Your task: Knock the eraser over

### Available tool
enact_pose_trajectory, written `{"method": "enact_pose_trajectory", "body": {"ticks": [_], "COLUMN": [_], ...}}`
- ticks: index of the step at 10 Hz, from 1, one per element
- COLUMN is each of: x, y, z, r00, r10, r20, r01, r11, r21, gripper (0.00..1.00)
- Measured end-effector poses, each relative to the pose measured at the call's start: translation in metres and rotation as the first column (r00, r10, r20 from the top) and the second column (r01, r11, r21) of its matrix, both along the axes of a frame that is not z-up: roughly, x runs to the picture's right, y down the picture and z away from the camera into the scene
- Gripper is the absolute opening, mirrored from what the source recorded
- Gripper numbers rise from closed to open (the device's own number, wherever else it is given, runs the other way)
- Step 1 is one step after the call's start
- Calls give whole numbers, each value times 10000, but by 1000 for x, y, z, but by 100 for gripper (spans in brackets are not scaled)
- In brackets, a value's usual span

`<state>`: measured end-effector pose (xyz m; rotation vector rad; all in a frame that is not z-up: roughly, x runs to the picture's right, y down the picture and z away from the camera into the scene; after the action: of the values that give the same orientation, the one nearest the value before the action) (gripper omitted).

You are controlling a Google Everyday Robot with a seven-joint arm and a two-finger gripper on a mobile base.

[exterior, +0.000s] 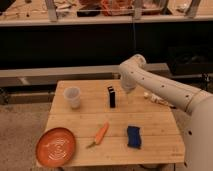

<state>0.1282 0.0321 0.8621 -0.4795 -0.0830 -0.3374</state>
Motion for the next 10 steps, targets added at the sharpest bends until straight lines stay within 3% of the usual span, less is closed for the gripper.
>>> {"method": "enact_pose_trajectory", "body": {"ticks": [10], "x": [-9], "y": [-3], "z": [20], "r00": [9983], "r10": [-436], "r20": [383], "r01": [435], "r11": [9990], "r21": [46], "gripper": [77]}}
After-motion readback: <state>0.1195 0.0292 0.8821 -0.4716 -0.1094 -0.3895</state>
